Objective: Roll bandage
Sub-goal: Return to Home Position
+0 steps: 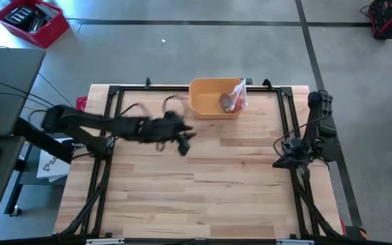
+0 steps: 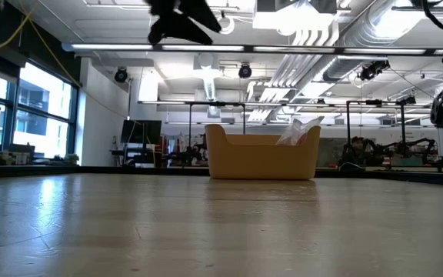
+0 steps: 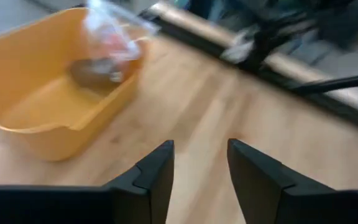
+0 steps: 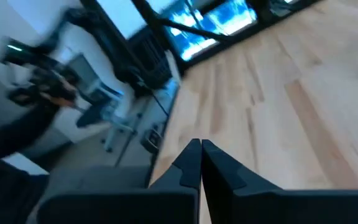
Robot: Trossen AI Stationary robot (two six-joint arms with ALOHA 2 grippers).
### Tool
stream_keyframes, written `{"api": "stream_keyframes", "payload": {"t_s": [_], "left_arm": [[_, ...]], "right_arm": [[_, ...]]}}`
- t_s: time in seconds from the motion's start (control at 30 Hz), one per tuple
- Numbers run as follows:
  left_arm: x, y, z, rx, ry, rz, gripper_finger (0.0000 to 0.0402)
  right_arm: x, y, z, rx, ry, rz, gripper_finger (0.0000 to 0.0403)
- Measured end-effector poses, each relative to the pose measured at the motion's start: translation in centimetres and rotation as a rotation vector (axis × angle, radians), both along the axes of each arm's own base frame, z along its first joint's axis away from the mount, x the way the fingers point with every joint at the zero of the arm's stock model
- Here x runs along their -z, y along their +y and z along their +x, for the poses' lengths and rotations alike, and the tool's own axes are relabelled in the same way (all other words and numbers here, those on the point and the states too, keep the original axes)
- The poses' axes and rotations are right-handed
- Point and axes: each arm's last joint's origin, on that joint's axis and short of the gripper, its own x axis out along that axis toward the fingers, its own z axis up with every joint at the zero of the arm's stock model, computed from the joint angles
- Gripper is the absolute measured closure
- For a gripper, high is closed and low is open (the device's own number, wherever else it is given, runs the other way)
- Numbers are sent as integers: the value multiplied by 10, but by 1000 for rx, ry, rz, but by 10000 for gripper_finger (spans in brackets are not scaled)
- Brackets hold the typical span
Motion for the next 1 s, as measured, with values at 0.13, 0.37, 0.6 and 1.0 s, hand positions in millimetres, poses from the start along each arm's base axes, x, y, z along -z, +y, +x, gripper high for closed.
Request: {"api": "stream_keyframes", "payload": {"t_s": [0.13,0.37,0.6,1.0], "left_arm": [[36,-12,-35,55,-188,-59,272],[70,-5,-80,57,-380,-85,304],[73,6,-109,126,-447,-44,334],[37,20,-194,131,-575,40,375]], "right_arm": [[7,1,7,39,-67,12,403],[2,-14,20,99,-128,-79,403],[-10,-30,25,85,-305,-232,403],[-5,-44,29,89,-252,-240,403]]}}
